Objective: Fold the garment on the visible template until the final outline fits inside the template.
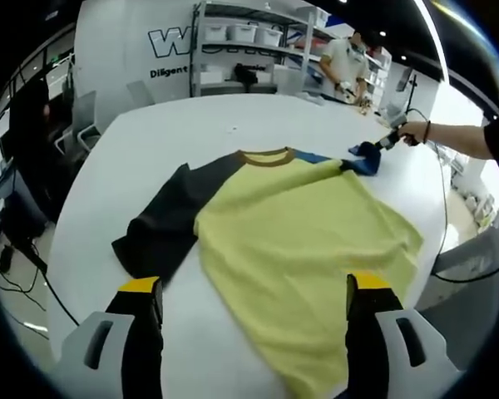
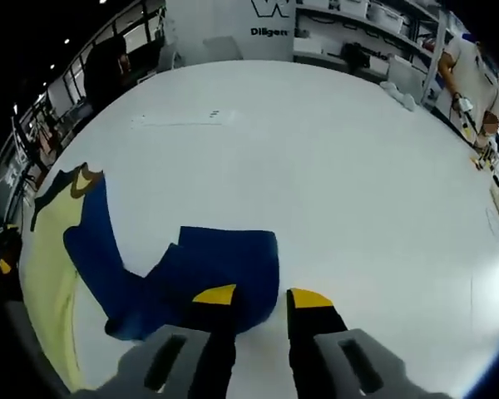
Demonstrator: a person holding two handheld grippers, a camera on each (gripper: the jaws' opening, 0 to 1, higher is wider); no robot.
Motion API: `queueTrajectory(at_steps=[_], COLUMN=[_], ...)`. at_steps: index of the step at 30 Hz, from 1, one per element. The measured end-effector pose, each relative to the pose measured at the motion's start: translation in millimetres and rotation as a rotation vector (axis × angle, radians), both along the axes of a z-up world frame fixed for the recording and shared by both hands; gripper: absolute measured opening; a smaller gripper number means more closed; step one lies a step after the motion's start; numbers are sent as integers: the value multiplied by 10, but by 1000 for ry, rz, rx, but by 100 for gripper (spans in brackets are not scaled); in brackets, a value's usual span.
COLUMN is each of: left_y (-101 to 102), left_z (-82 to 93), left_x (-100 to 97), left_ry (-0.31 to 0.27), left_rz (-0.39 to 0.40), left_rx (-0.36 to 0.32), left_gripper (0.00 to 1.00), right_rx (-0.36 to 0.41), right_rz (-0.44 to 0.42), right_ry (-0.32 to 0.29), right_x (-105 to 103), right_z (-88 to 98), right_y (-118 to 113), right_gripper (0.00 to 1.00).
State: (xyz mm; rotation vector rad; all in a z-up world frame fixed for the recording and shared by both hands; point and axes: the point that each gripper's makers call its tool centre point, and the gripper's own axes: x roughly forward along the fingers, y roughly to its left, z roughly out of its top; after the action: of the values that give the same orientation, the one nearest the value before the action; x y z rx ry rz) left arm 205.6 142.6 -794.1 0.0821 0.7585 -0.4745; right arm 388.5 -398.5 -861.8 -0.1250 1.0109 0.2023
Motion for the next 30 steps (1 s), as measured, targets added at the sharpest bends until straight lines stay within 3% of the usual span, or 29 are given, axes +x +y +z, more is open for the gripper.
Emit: queueTrajectory(at_steps=[8, 12, 17, 24, 30], left_y=[-39, -46, -38, -59, -105], left_z=[14, 15, 27, 17, 45], left_x=[-48, -52, -63, -108, -129], left_ry=[0, 1, 0, 4, -5], left_rz=[-4, -6, -3, -14, -32], left_rx=[-7, -7, -10, -7, -16], left_gripper=[89, 89, 89, 88, 88], right_rx=[3, -33, -47, -43, -29], right_rz=[4, 17, 16, -75, -185], right_ry=[13, 18, 10, -8, 39], right_x=[-16, -28, -40, -70, -213], right_z=[-56, -64, -29, 147, 185], right_y=[-46, -86, -91, -129, -186], right_gripper=[13, 0, 0, 0, 0])
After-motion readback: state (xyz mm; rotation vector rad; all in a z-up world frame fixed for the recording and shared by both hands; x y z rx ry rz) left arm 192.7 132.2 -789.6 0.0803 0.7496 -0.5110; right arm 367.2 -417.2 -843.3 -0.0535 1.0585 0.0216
